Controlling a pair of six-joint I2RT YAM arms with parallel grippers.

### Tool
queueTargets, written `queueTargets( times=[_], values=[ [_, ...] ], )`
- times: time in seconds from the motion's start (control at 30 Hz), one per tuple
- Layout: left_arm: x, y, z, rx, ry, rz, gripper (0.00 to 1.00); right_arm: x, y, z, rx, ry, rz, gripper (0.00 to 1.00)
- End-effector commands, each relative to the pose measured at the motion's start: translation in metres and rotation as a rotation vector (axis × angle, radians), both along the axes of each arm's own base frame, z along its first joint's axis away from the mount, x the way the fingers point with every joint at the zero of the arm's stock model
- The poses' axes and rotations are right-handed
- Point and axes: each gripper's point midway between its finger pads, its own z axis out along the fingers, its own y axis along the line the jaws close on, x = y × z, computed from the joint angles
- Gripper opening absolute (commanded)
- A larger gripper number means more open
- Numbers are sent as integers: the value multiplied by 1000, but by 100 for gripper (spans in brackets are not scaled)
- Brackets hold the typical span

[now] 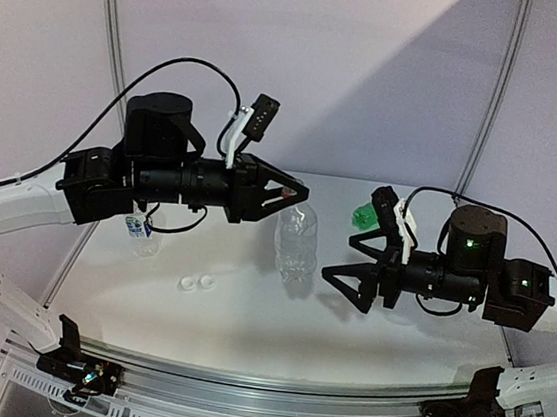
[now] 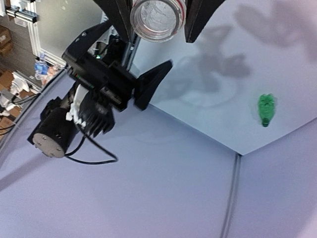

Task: Unscrew the bottle caps
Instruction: Place the bottle without the bottle cap at the center of the board.

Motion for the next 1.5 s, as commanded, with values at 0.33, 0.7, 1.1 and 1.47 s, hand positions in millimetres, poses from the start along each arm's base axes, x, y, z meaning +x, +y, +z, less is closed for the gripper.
queueTargets(
  times=[0.33, 0.7, 1.1, 1.47],
  values=[
    [74, 95, -48, 236, -126, 641, 0, 40, -41, -17, -90, -60, -310, 99],
    [134, 143, -85, 282, -143, 859, 0, 48, -36, -23, -100, -43, -344, 99],
    [181, 194, -146, 266, -202, 1013, 0, 49, -37, -26, -99, -26, -357, 99],
    [212, 220, -201, 306, -107, 1058, 0, 53, -31, -23, -116, -57, -350, 99]
  ],
)
